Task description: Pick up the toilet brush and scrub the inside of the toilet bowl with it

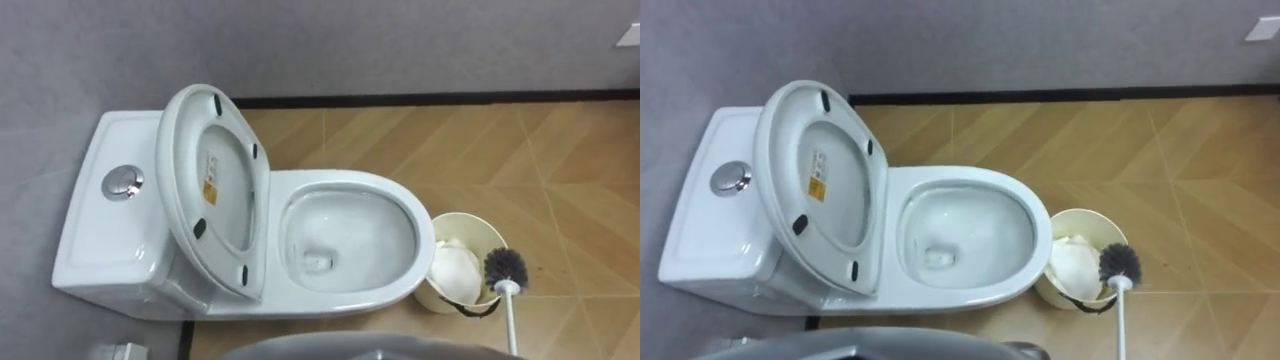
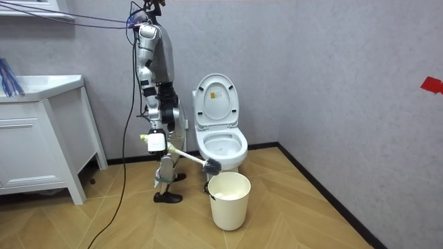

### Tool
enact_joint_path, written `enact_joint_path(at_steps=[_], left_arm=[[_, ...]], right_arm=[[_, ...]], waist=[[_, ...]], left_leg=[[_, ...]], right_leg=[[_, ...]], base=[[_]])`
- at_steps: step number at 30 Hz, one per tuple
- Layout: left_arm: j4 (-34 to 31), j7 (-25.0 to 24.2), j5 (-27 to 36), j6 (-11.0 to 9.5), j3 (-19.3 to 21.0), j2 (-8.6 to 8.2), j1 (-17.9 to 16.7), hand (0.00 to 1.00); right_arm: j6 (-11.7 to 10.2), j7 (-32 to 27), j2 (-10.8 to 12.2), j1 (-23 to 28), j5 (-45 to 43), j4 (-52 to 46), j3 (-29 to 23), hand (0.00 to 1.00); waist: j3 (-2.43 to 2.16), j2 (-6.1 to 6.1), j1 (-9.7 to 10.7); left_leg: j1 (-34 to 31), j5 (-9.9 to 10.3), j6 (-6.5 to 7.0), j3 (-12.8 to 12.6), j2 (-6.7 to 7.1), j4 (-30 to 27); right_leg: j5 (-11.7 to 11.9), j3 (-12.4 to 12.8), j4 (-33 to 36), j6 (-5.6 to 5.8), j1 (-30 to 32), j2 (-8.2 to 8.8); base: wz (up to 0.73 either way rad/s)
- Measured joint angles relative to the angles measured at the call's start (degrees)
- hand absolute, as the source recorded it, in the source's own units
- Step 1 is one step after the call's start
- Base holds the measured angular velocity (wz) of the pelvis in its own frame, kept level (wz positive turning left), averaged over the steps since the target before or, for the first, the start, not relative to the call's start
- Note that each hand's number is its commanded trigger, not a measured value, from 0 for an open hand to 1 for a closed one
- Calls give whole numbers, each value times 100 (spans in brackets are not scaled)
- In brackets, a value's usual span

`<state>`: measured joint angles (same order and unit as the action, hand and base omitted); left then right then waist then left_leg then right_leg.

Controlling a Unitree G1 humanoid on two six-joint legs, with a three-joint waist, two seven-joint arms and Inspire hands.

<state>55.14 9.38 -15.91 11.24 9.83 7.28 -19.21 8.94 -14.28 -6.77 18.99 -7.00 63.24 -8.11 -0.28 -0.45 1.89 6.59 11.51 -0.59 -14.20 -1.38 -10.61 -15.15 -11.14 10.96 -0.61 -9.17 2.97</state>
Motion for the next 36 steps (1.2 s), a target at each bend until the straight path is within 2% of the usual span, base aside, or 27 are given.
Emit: enact_joint_path(at_steps=[6, 16, 23, 31, 36], left_arm=[[-1, -138, -73, 41, -1, 0, 18, 0], [34, -173, -257, 125, 1, 0, 41, 0], [33, -391, -297, 252, -11, -3, 64, 0], [29, -381, -335, 271, -239, -26, 90, 0], [143, -376, -346, 368, -384, -32, 234, 0]], right_arm=[[68, 80, -2, -82, -10, 165, 2, 0], [209, 468, -34, -192, -262, 198, 14, 0], [319, 834, -35, -344, -292, 157, 28, 0], [370, 1194, -38, -564, -487, 106, 441, 0], [373, 1245, -37, -641, -700, 112, 697, 0]], waist=[[1, -7, 91], [2, -18, 61], [2, -47, 58], [7, -94, -10], [7, -106, -62]], left_leg=[[0, 21, -6, -3, 5, 0], [21, 20, -7, -26, 2, -20], [18, 20, -7, -59, -4, -45], [-6, 20, -7, 6, 0, -58], [-11, 20, -7, 7, 2, -60]], right_leg=[[2, 10, -24, -2, -1, -5], [2, 88, -22, -6, 15, -14], [3, 150, -17, -7, 26, -17], [2, 175, -19, -8, 56, -15], [2, 173, -18, -8, 55, -12]], base=[[-1], [-3], [-2], [-2], [0]])
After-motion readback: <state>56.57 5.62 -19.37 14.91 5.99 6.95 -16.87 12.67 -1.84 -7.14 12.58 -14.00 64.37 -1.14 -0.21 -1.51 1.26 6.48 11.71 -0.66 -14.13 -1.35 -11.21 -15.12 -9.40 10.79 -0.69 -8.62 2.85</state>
